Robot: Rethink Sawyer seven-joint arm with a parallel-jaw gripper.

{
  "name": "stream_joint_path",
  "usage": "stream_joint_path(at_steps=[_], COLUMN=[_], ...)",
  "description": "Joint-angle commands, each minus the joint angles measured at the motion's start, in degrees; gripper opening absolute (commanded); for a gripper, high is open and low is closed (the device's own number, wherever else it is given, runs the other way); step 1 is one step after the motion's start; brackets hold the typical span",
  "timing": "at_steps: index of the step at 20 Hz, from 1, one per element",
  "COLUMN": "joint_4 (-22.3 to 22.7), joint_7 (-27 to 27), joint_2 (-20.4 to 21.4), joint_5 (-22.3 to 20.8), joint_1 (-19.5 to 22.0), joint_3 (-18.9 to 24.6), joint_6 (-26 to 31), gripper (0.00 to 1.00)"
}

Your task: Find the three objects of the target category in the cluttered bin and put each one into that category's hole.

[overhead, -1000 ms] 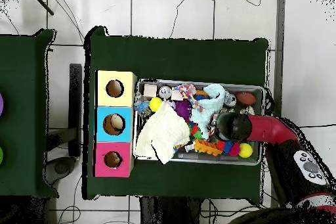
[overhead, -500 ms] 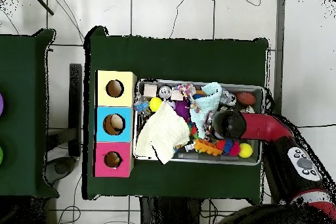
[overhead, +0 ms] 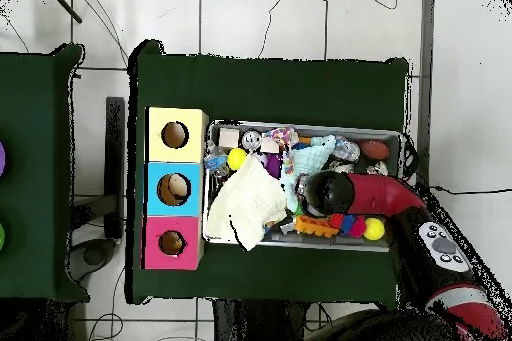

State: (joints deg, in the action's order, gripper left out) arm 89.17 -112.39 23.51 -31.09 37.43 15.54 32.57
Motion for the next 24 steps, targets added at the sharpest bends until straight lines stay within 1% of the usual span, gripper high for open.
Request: stream_joint_path(at_steps=[1, 5, 14, 19, 24], joint_4=[10.44, 11.32, 12.01, 12.07, 13.07], joint_7=[-18.15, -18.17, -14.07, -13.31, -13.24], joint_2=[3.30, 3.49, 2.96, 2.60, 3.23], joint_5=[8.98, 12.32, 15.48, 17.05, 19.14], joint_1=[-7.79, -9.44, -9.60, -9.86, -10.21], joint_3=[1.86, 0.86, -0.47, -0.97, -1.07], joint_6=[-6.22, -7.92, -9.67, -10.15, -10.10], gripper=[1.00, 1.00, 1.00, 1.00, 1.00])
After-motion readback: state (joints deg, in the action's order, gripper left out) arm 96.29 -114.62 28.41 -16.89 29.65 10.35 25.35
